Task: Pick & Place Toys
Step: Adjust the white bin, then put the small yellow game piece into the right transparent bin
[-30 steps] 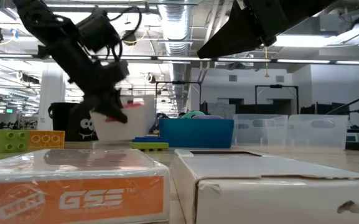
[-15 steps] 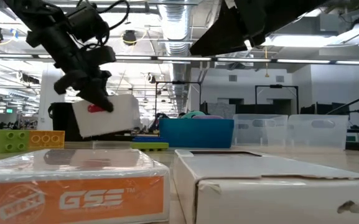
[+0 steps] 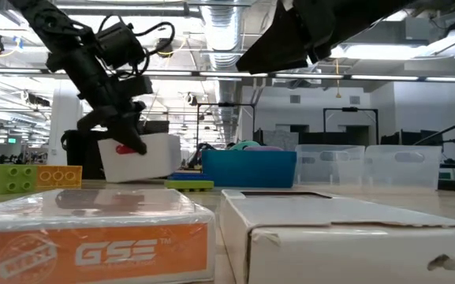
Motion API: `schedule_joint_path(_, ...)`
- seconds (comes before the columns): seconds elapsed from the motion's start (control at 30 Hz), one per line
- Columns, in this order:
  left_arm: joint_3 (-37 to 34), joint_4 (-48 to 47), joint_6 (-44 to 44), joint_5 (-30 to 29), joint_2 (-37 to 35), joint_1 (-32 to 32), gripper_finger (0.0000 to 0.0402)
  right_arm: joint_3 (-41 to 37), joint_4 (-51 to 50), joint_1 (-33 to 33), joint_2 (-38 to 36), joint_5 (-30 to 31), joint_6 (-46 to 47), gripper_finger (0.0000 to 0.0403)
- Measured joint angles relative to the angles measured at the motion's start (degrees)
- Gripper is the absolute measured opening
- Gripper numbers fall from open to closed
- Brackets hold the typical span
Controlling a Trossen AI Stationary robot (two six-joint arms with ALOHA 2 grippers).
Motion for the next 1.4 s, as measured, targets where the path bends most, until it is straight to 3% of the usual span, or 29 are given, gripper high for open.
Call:
schedule_joint_path(0.5,3.04,5.76,-0.39,0.00,2.48,0.28,0.0026,0.00,-0.68,0.09,0.00,-0.05,0.00,0.0256)
schedule_joint_path(0.93,3.28,6.66,-2.18,-0.53,2.46,0.28,0.0161,0.00,-0.75,0.09,0.00,-0.05,0.00,0.0256)
schedule_joint_path(1.1,3.28,11.58,-1.87,-0.64,1.69,-0.15,0.0213,0.00,-0.75,0.09,0.00,-0.05,0.00,0.0256)
schedule_joint_path(1.27,3.82,12.70,3.20,-1.10,-3.80,-3.67,0.0243,0.00,-0.75,0.10,0.00,-0.05,-0.02,0.0256)
schedule_joint_path(1.4,3.93,7.51,-3.04,-2.02,-9.88,-10.01,0.0250,0.00,-0.99,0.24,0.00,-0.05,0.00,0.0256)
